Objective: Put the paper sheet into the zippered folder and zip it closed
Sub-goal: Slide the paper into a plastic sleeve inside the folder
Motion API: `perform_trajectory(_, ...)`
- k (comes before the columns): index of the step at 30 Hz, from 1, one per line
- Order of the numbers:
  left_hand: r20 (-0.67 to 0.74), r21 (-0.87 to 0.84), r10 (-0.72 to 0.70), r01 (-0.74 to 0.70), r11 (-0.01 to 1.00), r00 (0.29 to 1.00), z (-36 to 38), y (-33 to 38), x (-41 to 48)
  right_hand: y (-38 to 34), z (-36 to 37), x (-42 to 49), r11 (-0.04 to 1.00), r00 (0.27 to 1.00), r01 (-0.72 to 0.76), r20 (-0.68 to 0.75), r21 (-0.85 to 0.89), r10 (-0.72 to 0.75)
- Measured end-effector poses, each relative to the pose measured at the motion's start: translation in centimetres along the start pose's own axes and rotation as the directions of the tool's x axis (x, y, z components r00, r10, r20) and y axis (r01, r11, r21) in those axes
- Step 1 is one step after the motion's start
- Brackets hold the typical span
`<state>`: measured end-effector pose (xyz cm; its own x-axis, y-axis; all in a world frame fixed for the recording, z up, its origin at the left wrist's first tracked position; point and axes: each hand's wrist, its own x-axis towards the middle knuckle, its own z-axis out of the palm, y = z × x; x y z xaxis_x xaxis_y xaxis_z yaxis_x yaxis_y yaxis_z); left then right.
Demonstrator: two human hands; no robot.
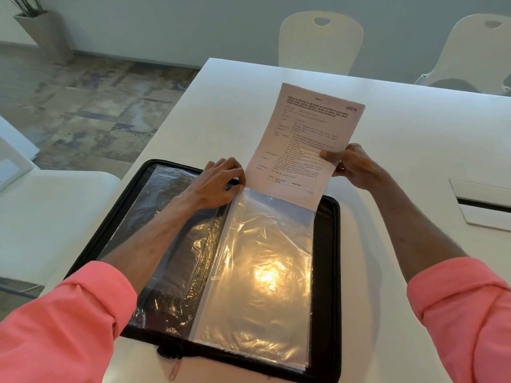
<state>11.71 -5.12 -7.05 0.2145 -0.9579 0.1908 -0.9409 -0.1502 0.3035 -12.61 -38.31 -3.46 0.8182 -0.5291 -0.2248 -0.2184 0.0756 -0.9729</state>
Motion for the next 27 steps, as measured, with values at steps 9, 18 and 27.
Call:
perform_trajectory(9, -0.056, 0.017, 0.006, -0.006, 1.000, 0.998, 0.1, 0.4, 0.0, 0.4, -0.2, -0.3, 0.999, 1.000, -0.006, -0.001, 0.043, 0.006)
perform_trajectory(18, -0.068, 0.012, -0.005, 0.005, 1.000, 0.998, 0.1, 0.1, -0.1, -0.4, 1.0, 0.2, 1.000, 1.000, -0.016, 0.022, -0.023, 0.016)
perform_trajectory(27, 0.003, 0.043, 0.003, -0.003, 0.999, 1.000, 0.1, -0.9, 0.3, -1.5, 0.2, 0.0, 0.999, 1.000, -0.007, 0.022, -0.043, 0.008)
